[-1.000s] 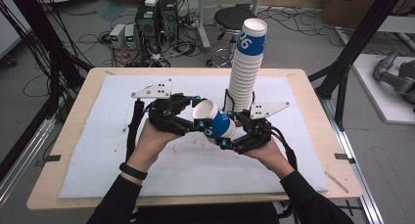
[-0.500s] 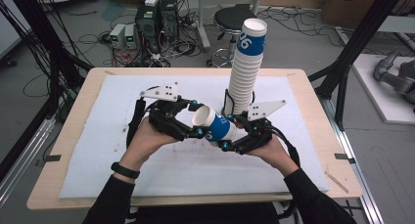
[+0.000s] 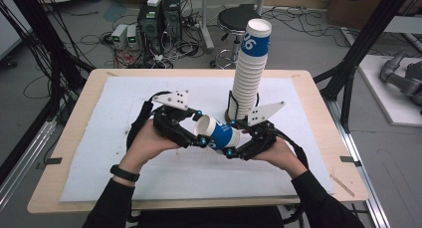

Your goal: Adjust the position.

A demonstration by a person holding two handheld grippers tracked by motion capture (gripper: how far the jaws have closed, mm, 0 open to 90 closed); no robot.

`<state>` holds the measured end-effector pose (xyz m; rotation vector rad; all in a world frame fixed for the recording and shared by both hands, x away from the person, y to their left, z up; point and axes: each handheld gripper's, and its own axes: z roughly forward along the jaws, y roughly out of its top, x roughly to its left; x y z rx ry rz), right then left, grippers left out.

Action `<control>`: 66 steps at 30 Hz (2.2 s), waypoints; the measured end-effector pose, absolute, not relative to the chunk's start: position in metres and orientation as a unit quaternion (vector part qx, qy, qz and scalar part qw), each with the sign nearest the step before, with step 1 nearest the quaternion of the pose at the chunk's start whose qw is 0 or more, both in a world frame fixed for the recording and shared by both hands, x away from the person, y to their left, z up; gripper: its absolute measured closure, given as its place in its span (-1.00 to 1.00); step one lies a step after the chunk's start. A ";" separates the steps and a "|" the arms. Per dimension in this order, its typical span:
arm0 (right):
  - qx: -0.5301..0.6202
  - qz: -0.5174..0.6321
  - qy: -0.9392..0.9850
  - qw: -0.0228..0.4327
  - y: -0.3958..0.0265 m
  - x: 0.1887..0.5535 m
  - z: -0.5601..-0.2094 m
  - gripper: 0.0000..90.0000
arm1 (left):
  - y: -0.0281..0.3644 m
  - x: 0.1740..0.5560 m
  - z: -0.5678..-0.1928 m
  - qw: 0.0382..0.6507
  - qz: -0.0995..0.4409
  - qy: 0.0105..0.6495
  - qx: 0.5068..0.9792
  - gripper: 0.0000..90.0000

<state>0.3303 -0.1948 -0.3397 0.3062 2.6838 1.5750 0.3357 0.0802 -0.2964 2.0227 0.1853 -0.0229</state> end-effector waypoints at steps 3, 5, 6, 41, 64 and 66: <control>0.098 0.506 0.857 0.010 -0.195 0.331 -0.339 -0.60 | 0.081 0.337 -0.296 0.535 -0.010 0.073 0.842 -0.34; 0.099 0.514 0.852 0.014 -0.196 0.330 -0.338 -0.62 | 0.084 0.338 -0.295 0.547 -0.014 0.074 0.834 -0.34; 0.100 0.519 0.849 0.014 -0.197 0.330 -0.337 -0.62 | 0.085 0.338 -0.295 0.555 -0.014 0.074 0.829 -0.34; 0.119 0.583 0.804 0.010 -0.206 0.331 -0.329 -0.55 | 0.092 0.340 -0.299 0.625 -0.019 0.088 0.776 -0.37; 0.102 0.519 0.849 0.011 -0.206 0.333 -0.328 -0.57 | 0.089 0.339 -0.299 0.550 -0.021 0.078 0.831 -0.34; 0.101 0.525 0.845 0.011 -0.206 0.332 -0.328 -0.62 | 0.090 0.340 -0.300 0.562 -0.028 0.081 0.823 -0.34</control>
